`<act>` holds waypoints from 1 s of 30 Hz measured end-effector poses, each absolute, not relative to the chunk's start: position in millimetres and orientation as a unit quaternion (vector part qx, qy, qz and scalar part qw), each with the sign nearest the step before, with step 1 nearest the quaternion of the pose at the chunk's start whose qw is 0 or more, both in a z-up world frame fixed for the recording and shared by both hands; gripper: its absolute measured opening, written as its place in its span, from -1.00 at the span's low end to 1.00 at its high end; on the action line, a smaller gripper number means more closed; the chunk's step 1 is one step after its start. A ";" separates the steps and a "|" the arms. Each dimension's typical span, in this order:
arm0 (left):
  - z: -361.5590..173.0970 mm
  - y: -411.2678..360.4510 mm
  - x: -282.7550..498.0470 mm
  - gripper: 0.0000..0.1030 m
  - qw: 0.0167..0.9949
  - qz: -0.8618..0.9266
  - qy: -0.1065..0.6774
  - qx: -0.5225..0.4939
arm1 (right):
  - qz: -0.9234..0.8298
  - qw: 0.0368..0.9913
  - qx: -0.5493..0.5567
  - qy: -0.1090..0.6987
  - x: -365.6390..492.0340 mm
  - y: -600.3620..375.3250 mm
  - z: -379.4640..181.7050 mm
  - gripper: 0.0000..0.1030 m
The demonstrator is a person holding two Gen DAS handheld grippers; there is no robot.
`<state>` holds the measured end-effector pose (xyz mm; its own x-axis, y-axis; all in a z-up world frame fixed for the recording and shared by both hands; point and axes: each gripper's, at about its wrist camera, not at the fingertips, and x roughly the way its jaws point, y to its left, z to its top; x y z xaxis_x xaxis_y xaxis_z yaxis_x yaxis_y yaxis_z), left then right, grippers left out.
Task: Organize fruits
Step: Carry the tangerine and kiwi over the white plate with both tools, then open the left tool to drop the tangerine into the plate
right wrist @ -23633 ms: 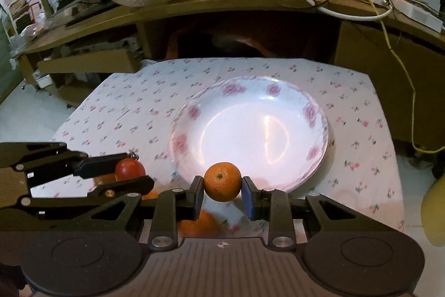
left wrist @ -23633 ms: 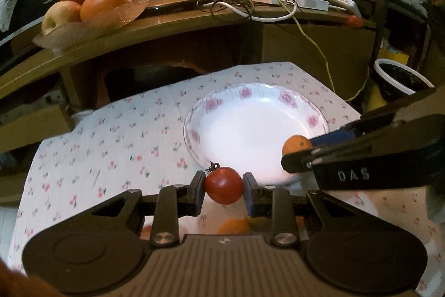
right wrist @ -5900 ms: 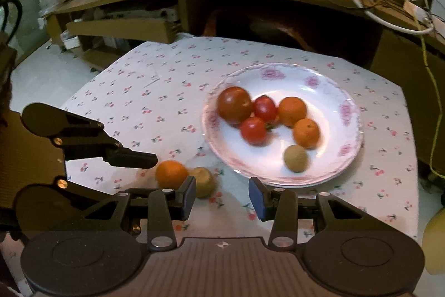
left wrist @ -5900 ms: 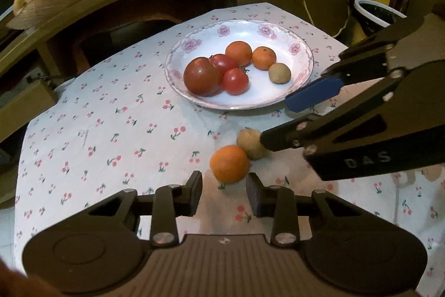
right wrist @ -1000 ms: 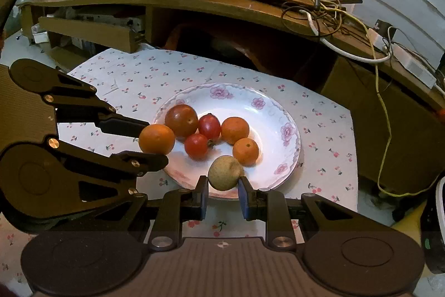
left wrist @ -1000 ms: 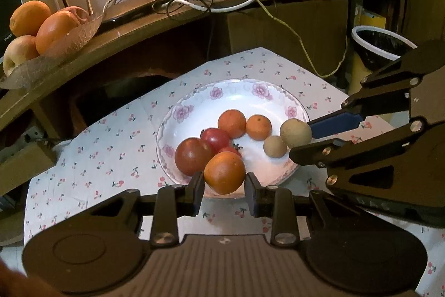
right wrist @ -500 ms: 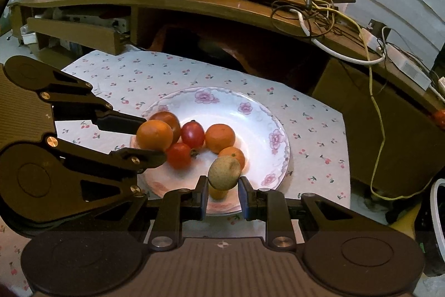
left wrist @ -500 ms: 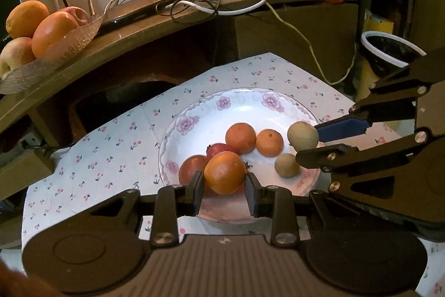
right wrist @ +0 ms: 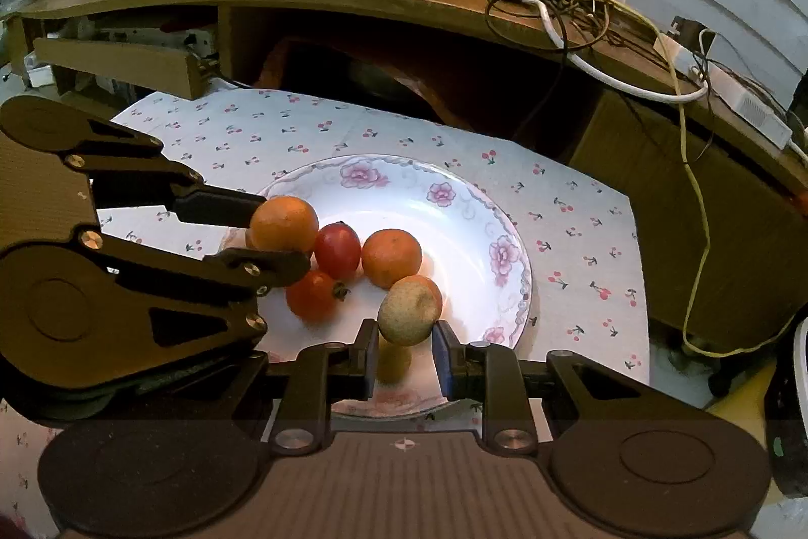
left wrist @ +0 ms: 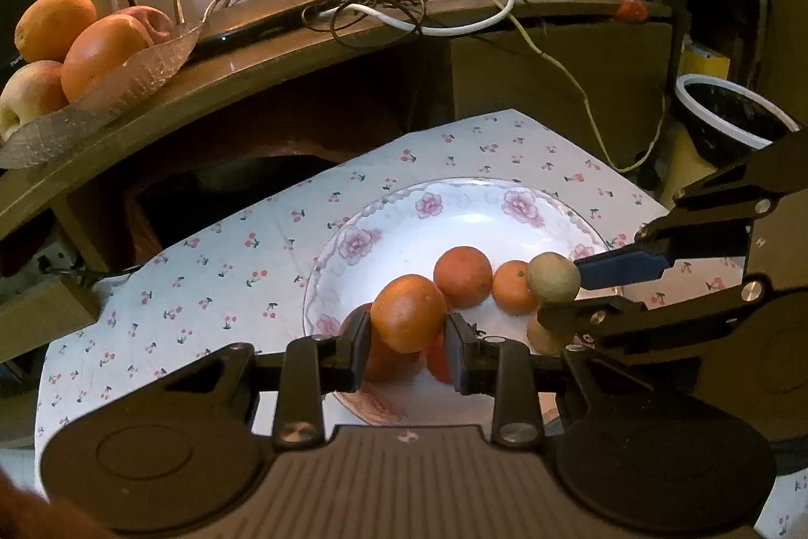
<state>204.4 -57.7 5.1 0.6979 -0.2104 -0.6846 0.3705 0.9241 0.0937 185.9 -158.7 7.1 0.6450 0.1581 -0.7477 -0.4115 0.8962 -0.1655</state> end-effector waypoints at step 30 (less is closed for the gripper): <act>1.2 -57.0 218.6 -0.27 0.920 -0.147 0.345 0.109 | 0.146 0.896 -0.151 0.392 200.4 -159.7 -0.4 -0.52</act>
<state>218.6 -57.0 1.2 0.7184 -0.1952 -0.6677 0.3458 0.9330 0.0994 200.4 -159.7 -0.4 0.6496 0.1440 -0.7465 -0.3802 0.9118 -0.1550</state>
